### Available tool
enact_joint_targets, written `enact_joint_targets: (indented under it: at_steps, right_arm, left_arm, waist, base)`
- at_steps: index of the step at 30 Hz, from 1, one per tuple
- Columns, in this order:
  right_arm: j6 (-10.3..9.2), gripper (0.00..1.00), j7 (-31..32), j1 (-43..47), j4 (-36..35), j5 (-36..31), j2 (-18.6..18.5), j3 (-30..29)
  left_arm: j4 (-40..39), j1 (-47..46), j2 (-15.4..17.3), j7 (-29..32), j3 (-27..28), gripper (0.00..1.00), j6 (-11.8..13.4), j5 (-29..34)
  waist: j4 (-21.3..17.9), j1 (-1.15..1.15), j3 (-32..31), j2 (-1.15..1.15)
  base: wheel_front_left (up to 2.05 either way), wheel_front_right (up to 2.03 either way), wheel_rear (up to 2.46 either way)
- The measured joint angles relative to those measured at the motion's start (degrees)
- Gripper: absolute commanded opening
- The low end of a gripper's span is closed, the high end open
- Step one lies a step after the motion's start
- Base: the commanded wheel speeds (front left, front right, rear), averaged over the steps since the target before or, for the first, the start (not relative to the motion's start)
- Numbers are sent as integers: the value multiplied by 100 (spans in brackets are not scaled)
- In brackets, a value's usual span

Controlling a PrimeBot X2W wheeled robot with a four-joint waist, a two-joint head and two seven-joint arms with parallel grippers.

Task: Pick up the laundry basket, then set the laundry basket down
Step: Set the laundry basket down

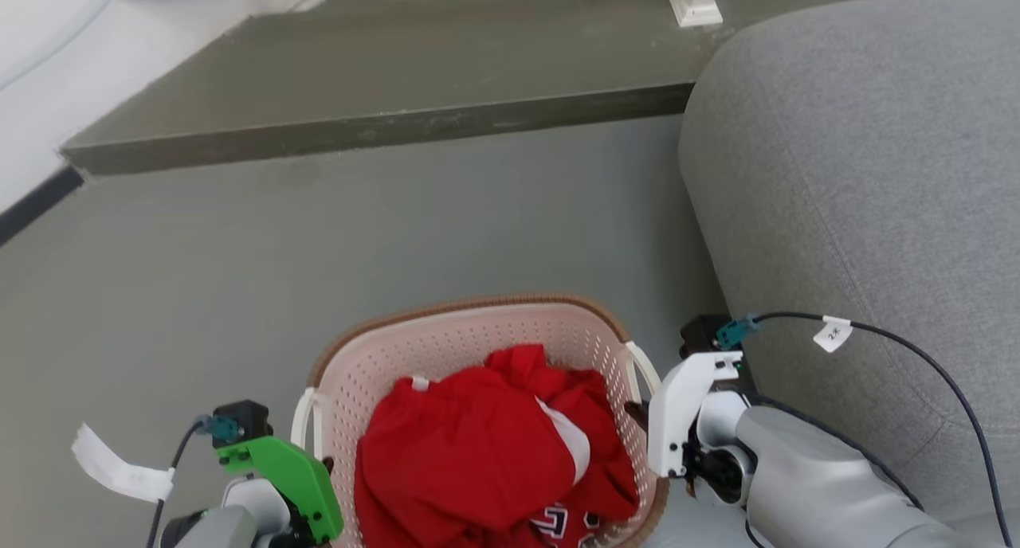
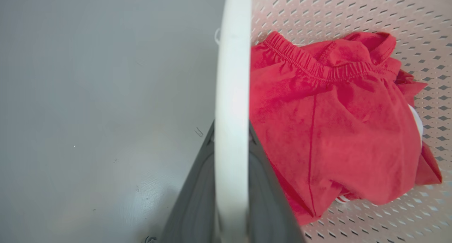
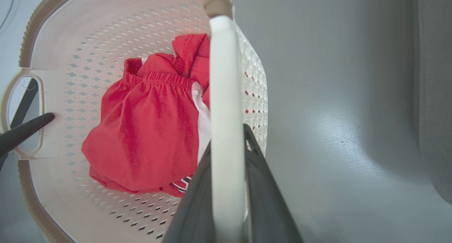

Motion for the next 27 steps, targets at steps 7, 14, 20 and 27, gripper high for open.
enact_joint_targets:
  at_steps: [7, 14, 20, 27]
  right_arm:
    - [-56, 0, -105, -246, -68, -1, -3, 19]
    - [-116, 0, -208, -574, -143, -2, -8, 21]
    - [-160, 0, -288, -920, -194, -23, -8, 22]
    - [-227, 0, -360, -1379, -187, -91, -25, 20]
  left_arm:
    - [-74, -204, 60, -162, 57, 0, 0, -5]
    - [-156, -509, 151, -236, 62, 0, 0, 2]
    - [-226, -845, 237, -333, 79, 0, 0, 37]
    - [-296, -1195, 272, -446, 78, 0, 1, 99]
  waist:
    - [-19, 0, 314, 0]
    - [-24, 0, 718, 0]
    - [-14, 0, 1138, 0]
    - [13, 0, 1682, 0]
  base:
    - [0, 0, 0]
    - [0, 0, 0]
    - [0, 0, 0]
    - [0, 0, 0]
